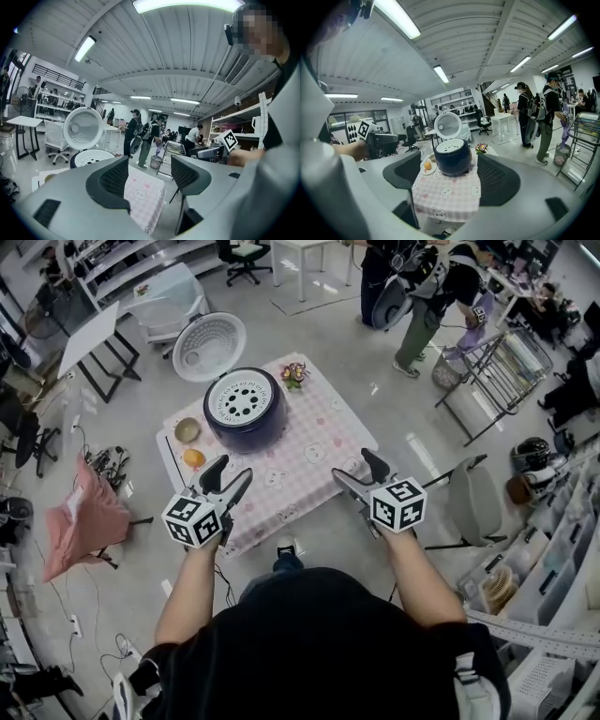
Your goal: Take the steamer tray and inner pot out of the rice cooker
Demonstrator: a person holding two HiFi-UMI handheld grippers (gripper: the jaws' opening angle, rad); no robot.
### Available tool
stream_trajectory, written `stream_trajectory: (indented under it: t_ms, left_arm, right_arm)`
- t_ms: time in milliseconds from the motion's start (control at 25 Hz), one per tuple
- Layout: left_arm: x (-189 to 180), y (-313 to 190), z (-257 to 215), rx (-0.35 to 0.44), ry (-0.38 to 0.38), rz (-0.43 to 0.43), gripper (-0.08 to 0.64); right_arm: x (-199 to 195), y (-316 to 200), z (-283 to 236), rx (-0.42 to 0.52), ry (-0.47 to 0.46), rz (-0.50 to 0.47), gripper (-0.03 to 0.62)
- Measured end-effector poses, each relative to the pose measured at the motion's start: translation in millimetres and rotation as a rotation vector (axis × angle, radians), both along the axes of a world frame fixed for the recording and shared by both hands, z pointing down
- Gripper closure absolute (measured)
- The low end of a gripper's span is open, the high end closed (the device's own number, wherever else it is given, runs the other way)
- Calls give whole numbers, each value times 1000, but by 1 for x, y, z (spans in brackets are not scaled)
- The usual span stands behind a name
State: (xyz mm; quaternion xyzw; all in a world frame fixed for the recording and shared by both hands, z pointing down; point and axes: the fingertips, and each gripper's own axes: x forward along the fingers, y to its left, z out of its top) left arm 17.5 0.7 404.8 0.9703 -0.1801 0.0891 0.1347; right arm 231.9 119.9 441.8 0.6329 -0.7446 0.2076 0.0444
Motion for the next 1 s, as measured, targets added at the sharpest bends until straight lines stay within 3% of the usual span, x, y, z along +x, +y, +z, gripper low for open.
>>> stream_trajectory:
  t_ms: [680,1000]
  left_arm:
    - [24,-125,21,-49,7,56,269]
    - [4,-182,22,-52,14,37,268]
  right_arm:
    - [7,-127,1,-29,23,16,195]
    - [-15,-186,-5,-26,25,-25,197]
